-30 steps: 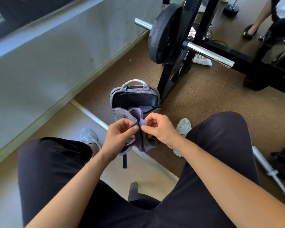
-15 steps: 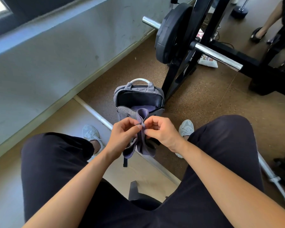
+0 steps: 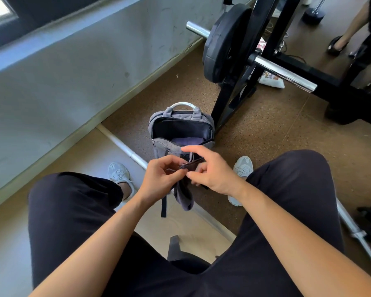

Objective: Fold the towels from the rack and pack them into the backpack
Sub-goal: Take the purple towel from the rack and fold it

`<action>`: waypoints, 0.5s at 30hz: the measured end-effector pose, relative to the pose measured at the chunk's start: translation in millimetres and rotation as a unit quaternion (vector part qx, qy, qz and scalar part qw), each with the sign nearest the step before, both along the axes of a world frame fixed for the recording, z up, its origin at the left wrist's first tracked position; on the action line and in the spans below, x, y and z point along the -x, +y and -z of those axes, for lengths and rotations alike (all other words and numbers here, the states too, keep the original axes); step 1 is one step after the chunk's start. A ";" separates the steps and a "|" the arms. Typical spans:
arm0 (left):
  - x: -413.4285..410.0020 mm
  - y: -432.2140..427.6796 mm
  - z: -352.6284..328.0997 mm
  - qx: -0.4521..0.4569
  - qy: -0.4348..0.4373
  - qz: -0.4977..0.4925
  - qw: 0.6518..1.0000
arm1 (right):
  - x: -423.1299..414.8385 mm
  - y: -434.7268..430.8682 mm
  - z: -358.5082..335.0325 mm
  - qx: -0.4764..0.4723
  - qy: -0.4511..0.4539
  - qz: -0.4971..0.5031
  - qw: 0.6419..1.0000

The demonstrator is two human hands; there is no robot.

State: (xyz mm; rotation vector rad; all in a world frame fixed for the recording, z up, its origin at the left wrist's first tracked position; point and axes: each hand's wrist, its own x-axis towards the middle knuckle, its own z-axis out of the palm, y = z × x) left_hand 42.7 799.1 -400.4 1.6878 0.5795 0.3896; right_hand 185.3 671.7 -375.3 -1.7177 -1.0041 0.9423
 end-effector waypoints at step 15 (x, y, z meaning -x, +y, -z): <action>-6.1 12.0 37.7 -0.070 0.115 0.092 0.987 | -20.7 -3.2 -5.7 -0.032 -0.033 0.099 0.994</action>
